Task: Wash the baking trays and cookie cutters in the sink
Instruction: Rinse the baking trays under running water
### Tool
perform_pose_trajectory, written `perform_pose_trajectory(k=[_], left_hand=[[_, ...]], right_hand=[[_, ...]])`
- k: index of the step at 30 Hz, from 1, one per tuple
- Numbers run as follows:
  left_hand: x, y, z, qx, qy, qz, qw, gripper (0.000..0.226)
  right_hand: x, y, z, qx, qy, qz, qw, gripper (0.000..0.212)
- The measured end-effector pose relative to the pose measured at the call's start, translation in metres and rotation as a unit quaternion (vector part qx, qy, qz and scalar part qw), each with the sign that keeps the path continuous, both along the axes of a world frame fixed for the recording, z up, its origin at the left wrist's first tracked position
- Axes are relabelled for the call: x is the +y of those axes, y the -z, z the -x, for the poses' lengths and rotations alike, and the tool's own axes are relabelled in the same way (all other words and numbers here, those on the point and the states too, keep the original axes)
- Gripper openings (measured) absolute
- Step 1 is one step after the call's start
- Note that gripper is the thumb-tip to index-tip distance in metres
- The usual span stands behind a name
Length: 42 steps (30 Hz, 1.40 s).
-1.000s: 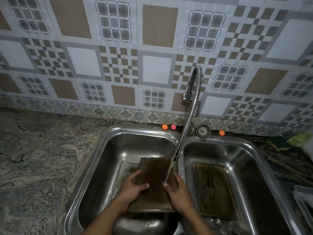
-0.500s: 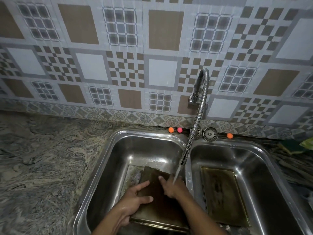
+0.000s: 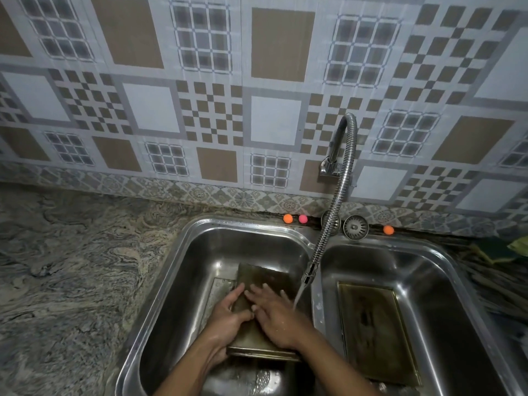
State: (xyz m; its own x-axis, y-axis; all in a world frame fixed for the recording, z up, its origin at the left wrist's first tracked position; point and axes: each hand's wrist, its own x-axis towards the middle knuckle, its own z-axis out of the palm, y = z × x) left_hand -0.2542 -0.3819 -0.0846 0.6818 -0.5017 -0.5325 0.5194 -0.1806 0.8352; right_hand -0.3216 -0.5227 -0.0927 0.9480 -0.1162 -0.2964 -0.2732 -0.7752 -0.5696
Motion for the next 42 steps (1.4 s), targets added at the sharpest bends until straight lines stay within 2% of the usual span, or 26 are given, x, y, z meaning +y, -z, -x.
perform_pose_trajectory(k=[3,5,8,9,10,11,13,15,17,19,23,26,28,30,32,34,35,37,39,42], left_hand=[[-0.011,0.002,0.003,0.016,-0.028,0.021,0.999,0.073],[-0.017,0.004,0.007,0.012,-0.05,0.012,0.999,0.074],[-0.021,0.011,0.005,0.005,-0.106,-0.019,0.994,0.076],[-0.021,0.011,0.004,0.028,-0.136,-0.014,0.99,0.076],[-0.021,0.011,0.003,0.059,-0.163,-0.001,0.985,0.075],[-0.021,0.009,0.003,0.087,-0.183,0.011,0.979,0.076],[-0.021,0.008,0.001,0.137,-0.213,0.024,0.967,0.076],[-0.022,0.009,-0.001,0.179,-0.232,0.027,0.956,0.067],[-0.022,0.015,-0.003,0.225,-0.221,0.03,0.948,0.053],[-0.022,0.023,-0.006,0.239,-0.217,0.021,0.946,0.047],[-0.02,0.012,-0.006,0.212,-0.223,0.047,0.95,0.057],[-0.014,0.012,-0.008,0.155,-0.197,0.061,0.966,0.072],[-0.007,0.017,-0.009,0.108,-0.166,0.054,0.979,0.078],[0.004,0.027,-0.008,0.053,-0.113,0.041,0.991,0.09],[0.015,0.03,-0.004,-0.001,-0.044,0.013,0.999,0.098],[0.019,0.031,0.001,-0.063,0.029,-0.037,0.997,0.105],[0.019,0.032,0.003,-0.096,0.061,-0.079,0.99,0.102],[0.013,0.029,0.006,-0.129,0.094,-0.135,0.978,0.074],[-0.002,0.017,0.012,-0.112,0.096,-0.11,0.983,0.047],[-0.026,0.005,0.017,-0.105,0.074,-0.068,0.989,0.046]], right_hand=[[-0.032,0.006,0.017,0.018,0.137,0.047,0.989,0.065],[-0.042,0.009,0.029,0.022,0.208,0.023,0.978,0.074],[-0.035,0.006,0.046,-0.009,0.207,-0.04,0.978,0.056],[-0.03,0.001,0.051,-0.039,0.233,-0.099,0.967,0.047],[-0.027,-0.001,0.055,-0.069,0.277,-0.183,0.941,0.043],[-0.023,-0.003,0.056,-0.095,0.325,-0.272,0.901,0.049],[-0.019,-0.007,0.055,-0.133,0.387,-0.361,0.838,0.058],[-0.015,-0.013,0.051,-0.156,0.397,-0.38,0.821,0.061],[-0.016,-0.02,0.044,-0.171,0.368,-0.362,0.839,0.067],[-0.02,-0.026,0.037,-0.171,0.353,-0.355,0.849,0.057],[-0.021,-0.033,0.028,-0.207,0.405,-0.414,0.789,0.019],[-0.02,-0.032,0.025,-0.203,0.44,-0.439,0.757,0.025],[-0.022,-0.034,0.026,-0.17,0.439,-0.448,0.76,0.021],[-0.024,-0.034,0.029,-0.119,0.403,-0.46,0.782,0.021],[-0.022,-0.03,0.031,-0.083,0.363,-0.448,0.813,0.029],[-0.014,-0.026,0.035,-0.082,0.314,-0.395,0.86,0.032],[-0.007,-0.023,0.037,-0.09,0.279,-0.352,0.889,0.038],[0.012,-0.014,0.04,-0.112,0.224,-0.247,0.936,0.058],[0.033,-0.009,0.045,-0.147,0.225,-0.194,0.943,0.066],[0.049,-0.003,0.051,-0.2,0.237,-0.198,0.93,0.075]])
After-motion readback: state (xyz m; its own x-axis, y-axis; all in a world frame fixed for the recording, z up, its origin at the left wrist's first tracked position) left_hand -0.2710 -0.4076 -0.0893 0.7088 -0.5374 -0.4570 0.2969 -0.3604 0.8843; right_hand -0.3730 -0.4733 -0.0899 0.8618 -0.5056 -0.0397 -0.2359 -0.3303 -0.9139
